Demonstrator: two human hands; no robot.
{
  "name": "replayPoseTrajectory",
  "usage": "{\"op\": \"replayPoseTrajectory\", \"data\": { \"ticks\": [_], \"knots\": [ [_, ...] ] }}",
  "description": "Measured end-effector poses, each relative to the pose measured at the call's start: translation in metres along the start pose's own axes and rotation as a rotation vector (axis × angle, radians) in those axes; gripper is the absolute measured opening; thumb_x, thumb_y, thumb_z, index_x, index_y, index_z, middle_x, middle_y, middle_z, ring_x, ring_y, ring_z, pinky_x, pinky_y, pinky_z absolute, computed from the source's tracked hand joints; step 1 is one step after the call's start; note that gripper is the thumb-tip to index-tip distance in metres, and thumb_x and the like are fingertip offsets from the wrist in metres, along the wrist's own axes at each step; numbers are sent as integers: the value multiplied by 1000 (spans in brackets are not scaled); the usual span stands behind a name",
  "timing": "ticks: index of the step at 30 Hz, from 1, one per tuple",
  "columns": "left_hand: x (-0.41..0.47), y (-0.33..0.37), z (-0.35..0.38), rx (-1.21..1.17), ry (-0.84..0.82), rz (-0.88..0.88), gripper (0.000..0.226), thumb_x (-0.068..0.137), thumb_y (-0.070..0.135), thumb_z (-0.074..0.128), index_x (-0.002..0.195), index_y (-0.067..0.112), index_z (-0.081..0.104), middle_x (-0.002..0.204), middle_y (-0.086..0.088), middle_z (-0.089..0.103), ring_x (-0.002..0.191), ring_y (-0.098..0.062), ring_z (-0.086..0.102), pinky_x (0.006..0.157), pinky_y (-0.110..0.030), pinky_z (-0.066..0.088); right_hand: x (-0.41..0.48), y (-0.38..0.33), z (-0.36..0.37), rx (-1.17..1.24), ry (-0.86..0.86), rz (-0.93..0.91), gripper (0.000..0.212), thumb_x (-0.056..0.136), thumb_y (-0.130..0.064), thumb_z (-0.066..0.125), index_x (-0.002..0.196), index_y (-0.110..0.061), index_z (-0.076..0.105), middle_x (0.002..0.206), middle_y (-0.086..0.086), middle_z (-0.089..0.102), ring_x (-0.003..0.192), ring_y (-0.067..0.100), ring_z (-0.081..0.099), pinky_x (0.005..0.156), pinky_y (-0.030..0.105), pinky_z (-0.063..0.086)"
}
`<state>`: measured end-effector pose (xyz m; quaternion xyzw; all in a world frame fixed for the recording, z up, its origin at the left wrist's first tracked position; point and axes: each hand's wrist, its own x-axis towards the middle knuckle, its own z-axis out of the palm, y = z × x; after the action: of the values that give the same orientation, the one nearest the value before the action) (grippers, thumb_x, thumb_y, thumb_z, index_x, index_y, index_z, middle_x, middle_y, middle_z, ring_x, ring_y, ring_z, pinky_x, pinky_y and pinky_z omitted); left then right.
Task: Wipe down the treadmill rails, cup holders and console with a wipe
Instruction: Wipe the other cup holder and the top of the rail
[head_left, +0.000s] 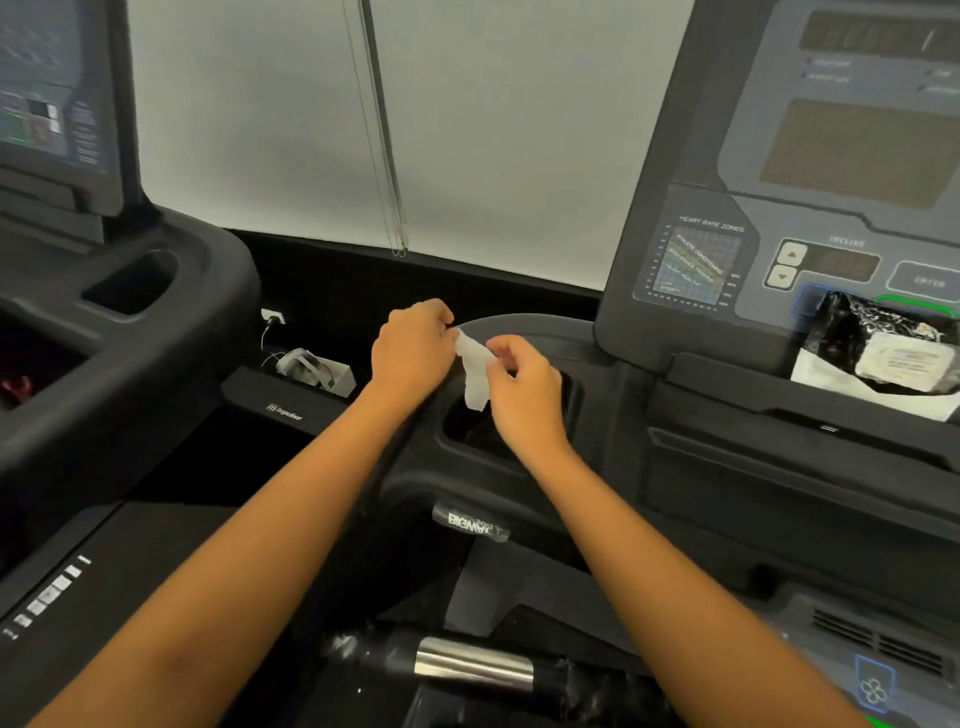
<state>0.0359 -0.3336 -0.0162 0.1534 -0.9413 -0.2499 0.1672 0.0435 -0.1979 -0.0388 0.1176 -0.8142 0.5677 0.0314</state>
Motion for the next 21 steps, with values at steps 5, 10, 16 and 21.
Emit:
{"op": "replayPoseTrajectory", "data": {
  "ticks": [5,10,16,21],
  "knots": [
    [-7,-55,-12,10,30,-222,35,96,23,49,130,17,57,128,-8,60,115,-28,56,88,-41,46,11,25,46,-466,-532,-186,62,102,-43,32,154,-13,15,161,7,9,149,19,1,121,44,4],
    [-22,-95,-13,-69,-57,-425,33,94,26,45,122,23,62,120,-6,64,112,-31,56,86,-36,43,68,35,64,-859,-537,-293,68,99,-58,18,154,-19,14,162,6,2,149,22,-2,119,49,1],
    [-11,-103,-2,-263,-131,-553,29,94,23,43,104,14,69,107,-6,66,106,-30,58,82,-34,44,38,16,105,-948,-487,-288,65,98,-57,24,147,-16,36,160,15,13,148,35,1,118,50,1],
    [3,-103,9,-489,-208,-684,27,92,23,50,95,4,68,105,-23,65,103,-40,59,88,-45,48,-48,12,91,-703,-602,-531,71,95,-54,28,153,-14,19,161,7,12,149,25,5,121,43,8]
  ]
}}
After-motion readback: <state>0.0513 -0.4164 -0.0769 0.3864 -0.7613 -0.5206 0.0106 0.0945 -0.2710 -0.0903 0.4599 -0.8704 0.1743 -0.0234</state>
